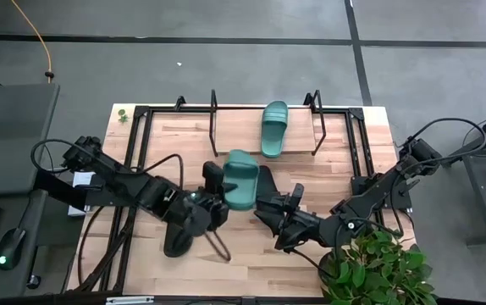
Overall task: Pick and place slides into the shelf
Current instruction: Put the green slide on the shelf
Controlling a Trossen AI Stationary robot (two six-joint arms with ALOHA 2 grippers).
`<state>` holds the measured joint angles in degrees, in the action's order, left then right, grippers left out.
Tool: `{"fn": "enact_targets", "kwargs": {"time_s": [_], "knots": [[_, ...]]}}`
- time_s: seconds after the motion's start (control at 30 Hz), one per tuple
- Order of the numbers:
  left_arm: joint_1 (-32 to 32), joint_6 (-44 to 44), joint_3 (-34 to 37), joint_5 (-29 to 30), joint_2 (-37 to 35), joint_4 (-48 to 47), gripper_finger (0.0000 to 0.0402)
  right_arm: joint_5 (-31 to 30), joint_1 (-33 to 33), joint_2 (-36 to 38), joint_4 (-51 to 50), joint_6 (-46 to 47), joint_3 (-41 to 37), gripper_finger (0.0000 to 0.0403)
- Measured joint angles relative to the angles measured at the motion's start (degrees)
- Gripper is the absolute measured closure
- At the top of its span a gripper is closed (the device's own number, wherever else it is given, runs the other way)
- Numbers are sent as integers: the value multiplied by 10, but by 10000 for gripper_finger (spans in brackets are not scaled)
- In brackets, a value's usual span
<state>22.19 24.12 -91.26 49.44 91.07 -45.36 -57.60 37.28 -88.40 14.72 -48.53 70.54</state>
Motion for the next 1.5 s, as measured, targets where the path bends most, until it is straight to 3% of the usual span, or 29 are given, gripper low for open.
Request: {"fn": "enact_targets", "kwargs": {"time_s": [0.3, 0.67, 1.33, 1.5], "knots": [[-51, 16, 0, -38, 0, -4, 319, 4, 0, 0, -7, 0, 0, 207], [-53, 29, 1, -70, 22, 15, 319, 4, -8, 0, -9, 6, 0, 207], [-53, 71, 0, -61, 47, 61, 319, 14, -40, -13, -31, 37, 0, 208], [-53, 71, 0, -55, 47, 61, 318, 28, -40, -13, -43, 54, 0, 231]]}}
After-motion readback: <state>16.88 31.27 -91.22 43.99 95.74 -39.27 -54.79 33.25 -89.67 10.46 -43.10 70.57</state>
